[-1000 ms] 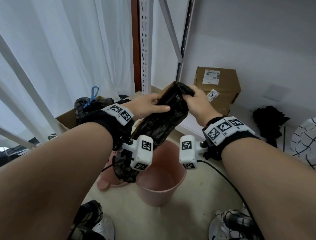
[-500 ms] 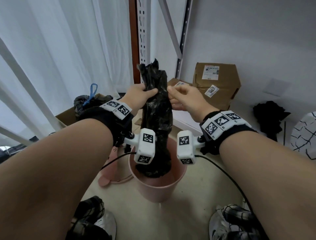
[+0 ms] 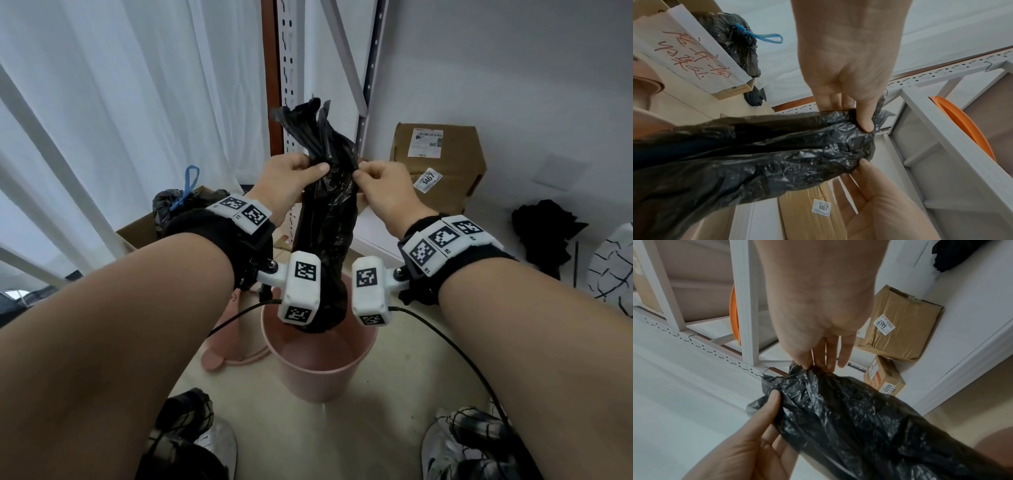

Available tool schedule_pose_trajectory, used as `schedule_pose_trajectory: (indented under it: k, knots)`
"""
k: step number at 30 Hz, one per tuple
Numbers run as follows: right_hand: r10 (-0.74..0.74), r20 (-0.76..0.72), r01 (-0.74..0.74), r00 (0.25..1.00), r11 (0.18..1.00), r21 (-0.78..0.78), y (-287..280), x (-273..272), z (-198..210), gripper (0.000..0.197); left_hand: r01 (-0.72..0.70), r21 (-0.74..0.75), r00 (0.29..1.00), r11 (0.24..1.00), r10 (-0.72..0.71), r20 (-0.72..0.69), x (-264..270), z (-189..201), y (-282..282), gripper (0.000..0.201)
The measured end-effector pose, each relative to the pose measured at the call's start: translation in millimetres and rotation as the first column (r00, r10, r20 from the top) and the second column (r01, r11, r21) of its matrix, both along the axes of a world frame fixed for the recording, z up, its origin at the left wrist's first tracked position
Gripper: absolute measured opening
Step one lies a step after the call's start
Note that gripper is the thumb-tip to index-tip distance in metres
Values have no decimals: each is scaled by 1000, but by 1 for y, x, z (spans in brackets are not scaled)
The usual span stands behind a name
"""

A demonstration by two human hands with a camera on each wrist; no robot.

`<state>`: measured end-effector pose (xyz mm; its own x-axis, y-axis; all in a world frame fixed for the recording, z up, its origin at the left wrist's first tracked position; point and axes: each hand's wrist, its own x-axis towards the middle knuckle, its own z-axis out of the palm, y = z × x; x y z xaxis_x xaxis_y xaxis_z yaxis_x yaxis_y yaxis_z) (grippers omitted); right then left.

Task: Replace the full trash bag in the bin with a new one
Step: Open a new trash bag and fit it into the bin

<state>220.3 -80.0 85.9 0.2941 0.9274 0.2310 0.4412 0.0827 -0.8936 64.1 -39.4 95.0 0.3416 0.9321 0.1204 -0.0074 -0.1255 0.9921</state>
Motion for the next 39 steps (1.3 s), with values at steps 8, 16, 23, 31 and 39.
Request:
schedule_pose_trajectory:
  k: [8, 16, 23, 31, 39]
  knots:
    - [122, -117, -120, 986, 993, 20, -11, -16, 14, 32, 224, 28, 961, 974, -215, -175, 8, -3, -3, 20]
    - [-297, -170, 296, 940, 955, -32, 6, 7, 2, 22, -278, 174, 927, 945, 312, -209, -5, -2, 15, 28]
    - [-150, -355, 155, 923, 988, -15, -2, 10, 2, 40, -360, 382, 853, 851, 466, -234, -8, 0, 14, 16]
    - [-131, -369, 108, 920, 991, -83, 0, 9, 0, 18, -323, 357, 904, 876, 398, -158, -10, -5, 14, 18]
    - [54, -438, -94, 897, 993, -70, -8, -3, 10, 31, 8, 142, 866, 990, 64, -496, -7, -9, 12, 54]
